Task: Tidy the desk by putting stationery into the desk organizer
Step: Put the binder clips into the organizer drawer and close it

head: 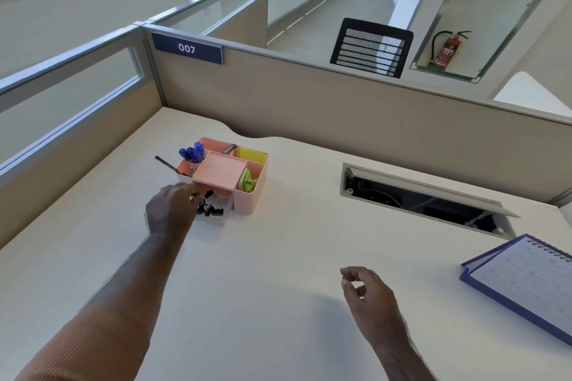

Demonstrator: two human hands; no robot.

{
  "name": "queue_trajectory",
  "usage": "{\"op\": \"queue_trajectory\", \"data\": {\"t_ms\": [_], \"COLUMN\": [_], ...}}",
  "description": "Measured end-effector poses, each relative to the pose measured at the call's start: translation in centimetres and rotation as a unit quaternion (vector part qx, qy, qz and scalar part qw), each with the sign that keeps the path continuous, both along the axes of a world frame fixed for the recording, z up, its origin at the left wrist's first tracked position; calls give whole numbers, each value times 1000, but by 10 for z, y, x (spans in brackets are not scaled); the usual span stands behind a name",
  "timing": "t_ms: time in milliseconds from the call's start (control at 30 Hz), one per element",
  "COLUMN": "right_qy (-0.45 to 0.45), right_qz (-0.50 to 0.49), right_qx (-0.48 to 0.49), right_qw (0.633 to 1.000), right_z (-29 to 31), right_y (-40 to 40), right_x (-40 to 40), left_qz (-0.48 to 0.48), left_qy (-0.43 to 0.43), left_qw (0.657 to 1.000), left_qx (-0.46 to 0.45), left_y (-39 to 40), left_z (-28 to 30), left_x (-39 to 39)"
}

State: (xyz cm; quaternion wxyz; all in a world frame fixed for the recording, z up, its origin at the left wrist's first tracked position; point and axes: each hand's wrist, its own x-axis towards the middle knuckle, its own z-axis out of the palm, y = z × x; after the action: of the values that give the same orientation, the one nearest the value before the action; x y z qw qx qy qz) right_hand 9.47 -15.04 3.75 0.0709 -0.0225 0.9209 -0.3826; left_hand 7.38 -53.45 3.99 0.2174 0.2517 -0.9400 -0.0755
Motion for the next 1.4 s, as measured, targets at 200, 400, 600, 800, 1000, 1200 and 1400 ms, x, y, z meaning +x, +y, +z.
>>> {"op": "queue_trajectory", "data": {"t_ms": [200,400,600,800,1000,1200,1400], "right_qy": [-7,-5,4,88,137,164,219], "right_qz": [-28,-28,-23,105,249,259,239], "right_qx": [-6,-13,-21,96,183,253,266], "right_qw": [1000,1000,1000,986,941,918,908], "right_z": [-2,-4,-5,-1,25,25,19], "right_y": [20,23,16,-27,-137,-209,-230], "right_x": [7,10,9,-16,-60,-85,-106], "left_qz": [-78,-99,-32,201,236,243,253], "left_qy": [-40,-57,29,208,236,271,278], "left_qw": [996,993,991,875,742,707,702], "left_qx": [-15,19,125,388,582,606,605], "left_y": [-8,-12,-7,25,63,73,74], "left_z": [-1,-11,-21,-37,-50,-41,-37], "left_x": [-5,-4,9,36,34,25,22]}}
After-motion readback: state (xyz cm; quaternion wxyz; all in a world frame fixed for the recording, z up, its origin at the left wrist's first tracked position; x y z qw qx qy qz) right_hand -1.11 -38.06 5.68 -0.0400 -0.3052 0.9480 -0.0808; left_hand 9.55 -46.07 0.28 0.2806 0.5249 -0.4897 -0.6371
